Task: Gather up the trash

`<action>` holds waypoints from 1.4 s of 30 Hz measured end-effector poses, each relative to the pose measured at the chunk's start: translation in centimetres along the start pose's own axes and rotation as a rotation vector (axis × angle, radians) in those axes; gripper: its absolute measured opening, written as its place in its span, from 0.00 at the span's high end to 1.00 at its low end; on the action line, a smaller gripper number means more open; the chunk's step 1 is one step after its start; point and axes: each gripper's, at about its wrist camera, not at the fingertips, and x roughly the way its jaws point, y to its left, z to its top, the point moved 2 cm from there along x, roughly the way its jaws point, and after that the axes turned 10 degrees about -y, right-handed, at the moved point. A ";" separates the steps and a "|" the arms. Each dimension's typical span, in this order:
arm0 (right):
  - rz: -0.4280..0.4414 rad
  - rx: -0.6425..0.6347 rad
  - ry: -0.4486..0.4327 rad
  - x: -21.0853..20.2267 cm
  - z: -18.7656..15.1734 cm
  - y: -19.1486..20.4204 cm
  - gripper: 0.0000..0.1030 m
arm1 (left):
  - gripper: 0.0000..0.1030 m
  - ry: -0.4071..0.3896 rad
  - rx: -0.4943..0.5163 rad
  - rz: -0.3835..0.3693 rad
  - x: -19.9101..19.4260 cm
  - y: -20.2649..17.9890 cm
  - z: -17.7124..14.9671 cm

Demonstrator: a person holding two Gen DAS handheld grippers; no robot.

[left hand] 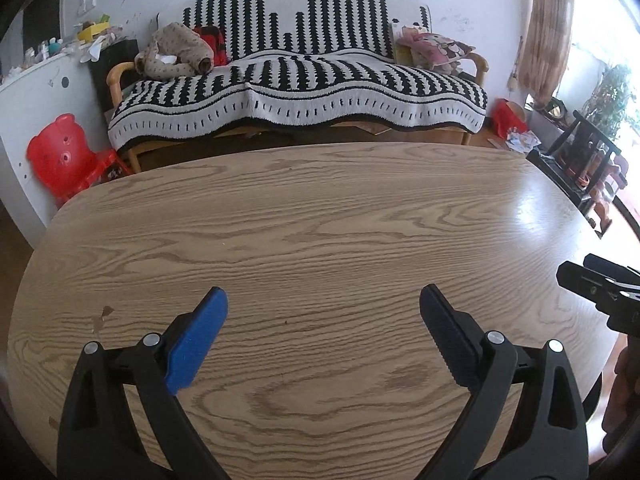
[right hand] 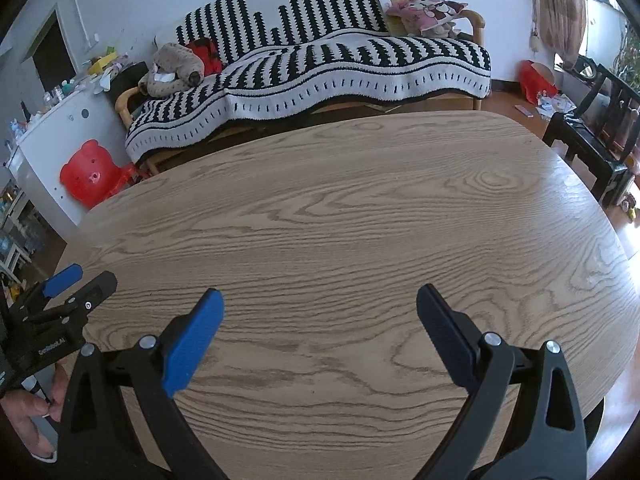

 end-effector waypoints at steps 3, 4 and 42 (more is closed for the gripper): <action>0.000 0.001 -0.004 -0.3 0.0 -0.2 0.09 | 0.09 -0.005 0.002 0.010 0.2 0.1 -0.2; 0.000 0.002 -0.005 -0.3 0.0 -0.2 0.09 | 0.09 -0.001 -0.005 0.010 0.3 0.2 -0.2; -0.018 0.002 -0.004 -1.5 -0.2 -1.4 0.09 | 0.09 0.032 -0.035 -0.019 0.9 -0.6 -0.6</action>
